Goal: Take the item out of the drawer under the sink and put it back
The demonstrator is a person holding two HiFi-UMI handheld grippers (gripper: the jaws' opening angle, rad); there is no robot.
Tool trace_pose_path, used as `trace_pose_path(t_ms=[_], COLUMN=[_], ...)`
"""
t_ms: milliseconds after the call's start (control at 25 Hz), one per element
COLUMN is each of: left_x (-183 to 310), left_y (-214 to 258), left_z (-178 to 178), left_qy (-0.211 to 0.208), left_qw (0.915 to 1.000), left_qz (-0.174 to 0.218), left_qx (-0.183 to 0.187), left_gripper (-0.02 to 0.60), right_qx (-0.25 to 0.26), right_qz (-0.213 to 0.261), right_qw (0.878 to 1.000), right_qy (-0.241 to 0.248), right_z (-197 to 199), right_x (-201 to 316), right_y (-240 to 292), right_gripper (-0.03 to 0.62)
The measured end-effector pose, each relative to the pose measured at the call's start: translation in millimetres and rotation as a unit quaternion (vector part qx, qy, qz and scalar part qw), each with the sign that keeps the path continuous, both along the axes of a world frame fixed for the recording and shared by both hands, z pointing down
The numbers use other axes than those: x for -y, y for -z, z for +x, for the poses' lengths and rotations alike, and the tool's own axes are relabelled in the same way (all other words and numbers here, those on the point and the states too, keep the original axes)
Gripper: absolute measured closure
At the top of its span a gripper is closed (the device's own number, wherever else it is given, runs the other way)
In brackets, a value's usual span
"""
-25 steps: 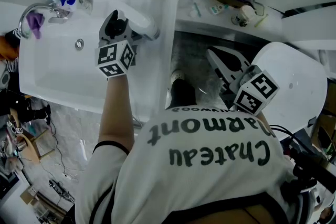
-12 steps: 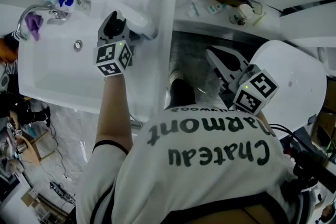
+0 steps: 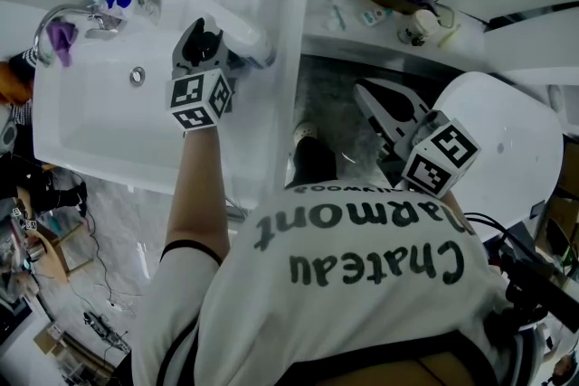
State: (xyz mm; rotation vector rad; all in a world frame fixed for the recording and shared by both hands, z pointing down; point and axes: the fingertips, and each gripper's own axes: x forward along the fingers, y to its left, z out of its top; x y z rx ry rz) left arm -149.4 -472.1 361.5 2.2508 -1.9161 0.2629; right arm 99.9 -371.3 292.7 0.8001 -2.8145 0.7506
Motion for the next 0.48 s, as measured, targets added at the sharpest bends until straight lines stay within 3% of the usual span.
trace_pose_path(t_ms=[480], left_x=[-4.4], left_y=[1.9], left_z=[-1.2], left_qy=[0.004], left_qw=[1.0], left_qz=[-0.004], left_qx=[0.007], left_gripper=[0.357], right_qx=[-0.003], right_qz=[0.0], right_qw=[1.0], right_qy=[-0.004], right_z=[5.2], right_x=[-6.1], right_y=[-2.2], right_gripper=[0.583])
